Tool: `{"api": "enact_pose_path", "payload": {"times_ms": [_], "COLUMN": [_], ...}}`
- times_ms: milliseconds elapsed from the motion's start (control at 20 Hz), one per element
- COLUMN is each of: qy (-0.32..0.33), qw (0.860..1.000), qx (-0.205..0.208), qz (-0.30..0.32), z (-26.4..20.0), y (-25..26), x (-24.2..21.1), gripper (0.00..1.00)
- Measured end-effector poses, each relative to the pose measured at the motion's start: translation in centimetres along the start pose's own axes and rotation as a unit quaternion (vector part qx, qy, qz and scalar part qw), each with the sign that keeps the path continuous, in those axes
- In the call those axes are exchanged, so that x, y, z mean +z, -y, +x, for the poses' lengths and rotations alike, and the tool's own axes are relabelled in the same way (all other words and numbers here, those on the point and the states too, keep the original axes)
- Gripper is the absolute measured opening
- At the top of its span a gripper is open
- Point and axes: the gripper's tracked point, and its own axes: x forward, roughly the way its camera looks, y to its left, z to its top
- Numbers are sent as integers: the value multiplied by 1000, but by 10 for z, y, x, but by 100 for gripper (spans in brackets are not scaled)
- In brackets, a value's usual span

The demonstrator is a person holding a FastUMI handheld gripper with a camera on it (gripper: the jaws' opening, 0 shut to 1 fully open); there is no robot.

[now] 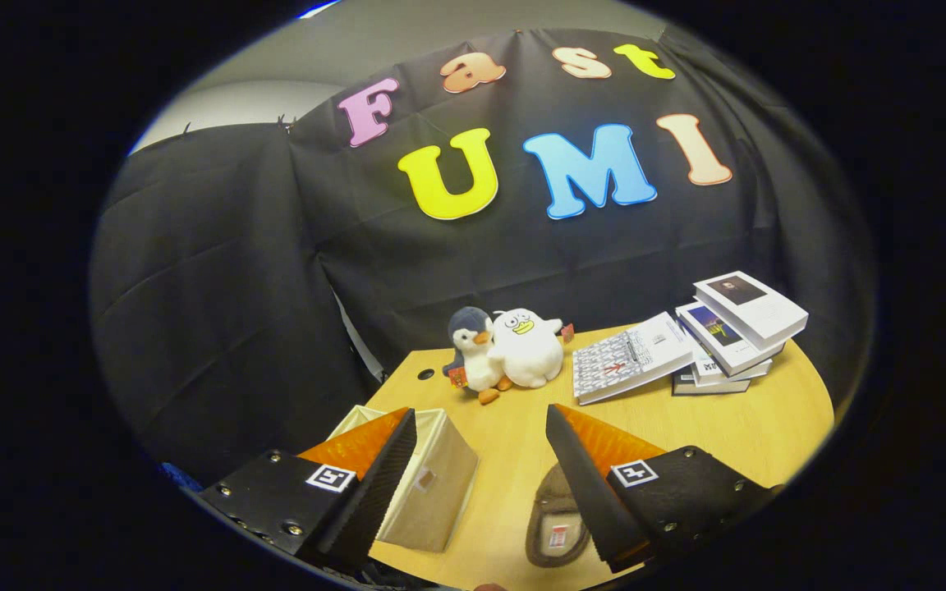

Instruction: Open the storage box then place both shoes into the box .Put the left shoe in first, then the right shoe, with the right side of both shoes facing outward in a uniform manner.

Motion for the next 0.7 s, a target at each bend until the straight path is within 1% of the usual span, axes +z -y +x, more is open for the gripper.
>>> {"api": "enact_pose_path", "payload": {"times_ms": [200, 350, 700], "qy": [-24, -48, -136], "qw": [999, 999, 990], "qx": [-17, -22, -20], "qz": [-11, -10, -14], "z": [3, 7, 19], "y": [36, 55, 86], "x": [-23, -42, -109], "gripper": [98, 98, 98]}}
